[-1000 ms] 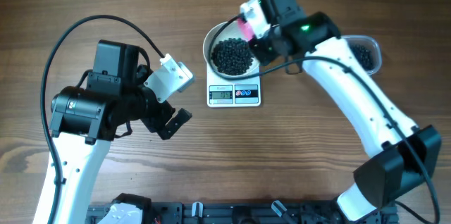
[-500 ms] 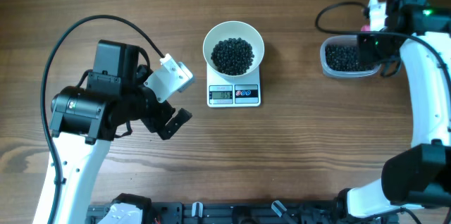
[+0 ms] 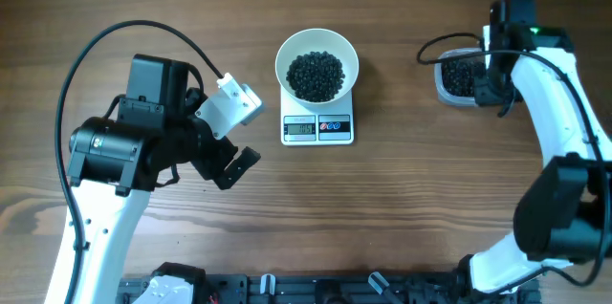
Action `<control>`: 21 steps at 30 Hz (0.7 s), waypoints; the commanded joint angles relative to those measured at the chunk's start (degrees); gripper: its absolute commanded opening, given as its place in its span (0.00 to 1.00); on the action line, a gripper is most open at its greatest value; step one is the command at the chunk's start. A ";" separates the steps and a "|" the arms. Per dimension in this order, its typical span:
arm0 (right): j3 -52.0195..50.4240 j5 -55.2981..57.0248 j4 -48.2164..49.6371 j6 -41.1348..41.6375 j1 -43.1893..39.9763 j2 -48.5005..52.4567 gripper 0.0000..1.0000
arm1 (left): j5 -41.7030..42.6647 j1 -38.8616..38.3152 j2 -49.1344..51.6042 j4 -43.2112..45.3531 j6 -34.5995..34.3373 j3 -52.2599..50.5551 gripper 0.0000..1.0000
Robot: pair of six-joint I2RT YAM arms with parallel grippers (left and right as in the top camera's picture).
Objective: Scoop item into bowl and weigh 150g on scale
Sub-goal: 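Return the empty scoop right to the bean tub, then dip the pink scoop into the beans and lift it filled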
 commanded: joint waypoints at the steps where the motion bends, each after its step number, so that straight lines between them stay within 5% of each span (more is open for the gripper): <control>1: -1.11 5.68 -0.74 0.63 1.84 5.53 0.04 | 0.09 0.37 0.00 0.00 1.07 0.66 1.00; 11: 1.05 -13.18 -1.42 -5.60 4.90 7.19 0.04 | 0.09 0.37 0.00 0.00 1.05 0.66 1.00; 21: 3.93 -36.79 -3.76 -6.40 -5.99 7.19 0.04 | 0.09 0.37 0.00 0.00 1.05 0.66 1.00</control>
